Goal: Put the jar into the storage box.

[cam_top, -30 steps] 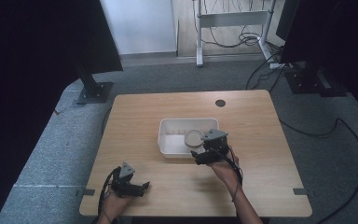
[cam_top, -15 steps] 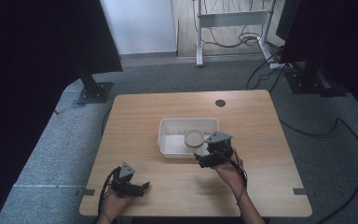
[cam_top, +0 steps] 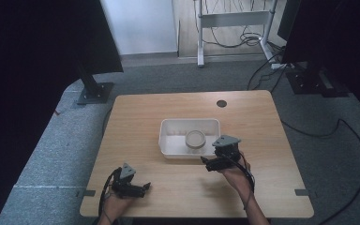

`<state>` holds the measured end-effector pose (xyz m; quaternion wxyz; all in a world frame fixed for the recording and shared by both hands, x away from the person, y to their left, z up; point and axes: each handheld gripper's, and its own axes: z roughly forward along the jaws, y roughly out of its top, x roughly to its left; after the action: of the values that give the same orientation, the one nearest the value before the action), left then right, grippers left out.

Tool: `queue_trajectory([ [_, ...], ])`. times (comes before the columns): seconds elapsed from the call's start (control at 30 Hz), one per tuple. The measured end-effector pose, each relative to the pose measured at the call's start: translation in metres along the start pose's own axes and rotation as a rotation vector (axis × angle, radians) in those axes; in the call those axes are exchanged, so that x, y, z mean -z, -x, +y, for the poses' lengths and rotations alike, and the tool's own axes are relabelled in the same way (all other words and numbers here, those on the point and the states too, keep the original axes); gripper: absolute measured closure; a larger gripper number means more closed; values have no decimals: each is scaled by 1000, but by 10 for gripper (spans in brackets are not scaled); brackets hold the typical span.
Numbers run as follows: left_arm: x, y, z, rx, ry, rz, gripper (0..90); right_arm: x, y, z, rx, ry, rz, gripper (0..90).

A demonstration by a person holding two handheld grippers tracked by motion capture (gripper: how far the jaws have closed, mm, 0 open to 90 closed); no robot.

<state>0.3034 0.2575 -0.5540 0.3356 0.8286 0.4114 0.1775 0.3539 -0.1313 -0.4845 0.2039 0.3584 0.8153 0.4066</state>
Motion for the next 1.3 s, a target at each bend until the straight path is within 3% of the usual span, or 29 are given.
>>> queue_trajectory([
  [0.97,0,0,0,-1,-1,0,1,29,18,-32,-34,14,-35,52],
  [1.3,0,0,0,1,1,0,1,43,26,-51,-58,8,-73,43],
])
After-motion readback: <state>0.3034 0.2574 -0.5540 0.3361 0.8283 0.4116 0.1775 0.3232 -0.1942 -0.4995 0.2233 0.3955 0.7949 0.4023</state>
